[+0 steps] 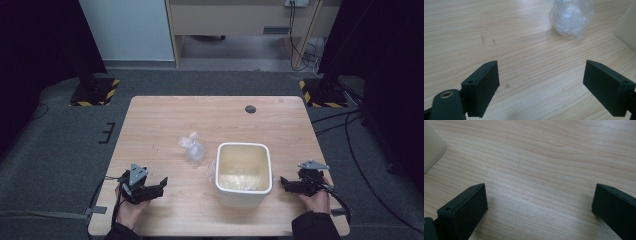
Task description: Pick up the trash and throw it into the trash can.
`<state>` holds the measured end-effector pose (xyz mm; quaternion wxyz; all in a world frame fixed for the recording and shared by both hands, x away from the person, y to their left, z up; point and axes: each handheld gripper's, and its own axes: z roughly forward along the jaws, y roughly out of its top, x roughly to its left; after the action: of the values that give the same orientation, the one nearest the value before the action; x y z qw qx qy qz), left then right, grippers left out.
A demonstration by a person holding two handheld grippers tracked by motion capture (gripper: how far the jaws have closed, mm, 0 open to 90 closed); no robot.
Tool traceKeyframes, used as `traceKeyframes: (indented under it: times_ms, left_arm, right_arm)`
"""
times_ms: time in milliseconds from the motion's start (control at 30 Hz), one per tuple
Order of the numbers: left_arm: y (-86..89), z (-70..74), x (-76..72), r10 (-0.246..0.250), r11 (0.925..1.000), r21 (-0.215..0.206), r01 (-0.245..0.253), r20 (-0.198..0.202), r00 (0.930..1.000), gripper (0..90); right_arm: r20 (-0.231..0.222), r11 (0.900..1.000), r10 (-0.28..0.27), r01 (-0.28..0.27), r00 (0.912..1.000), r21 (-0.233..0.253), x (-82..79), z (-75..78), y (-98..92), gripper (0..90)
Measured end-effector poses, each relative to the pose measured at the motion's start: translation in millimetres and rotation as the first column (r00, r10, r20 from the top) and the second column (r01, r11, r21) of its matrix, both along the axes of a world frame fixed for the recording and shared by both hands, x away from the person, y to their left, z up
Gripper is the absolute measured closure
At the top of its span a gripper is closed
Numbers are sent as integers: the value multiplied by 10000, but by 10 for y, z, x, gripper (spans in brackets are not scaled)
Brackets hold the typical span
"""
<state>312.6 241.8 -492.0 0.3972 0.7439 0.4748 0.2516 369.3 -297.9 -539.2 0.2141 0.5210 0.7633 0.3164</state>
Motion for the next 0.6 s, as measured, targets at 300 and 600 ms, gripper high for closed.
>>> traceKeyframes:
  times_ms: [300,600]
  left_arm:
    - [-73,81,24,-214,9998,69,210,493,9986,116]
    - [-195,187,141,-508,9987,-48,512,663,9965,110]
  right_arm:
    - [7,10000,-5,5,10000,0,1,0,1,4]
    - [-3,10000,-36,36,10000,-13,-2,0,6,3]
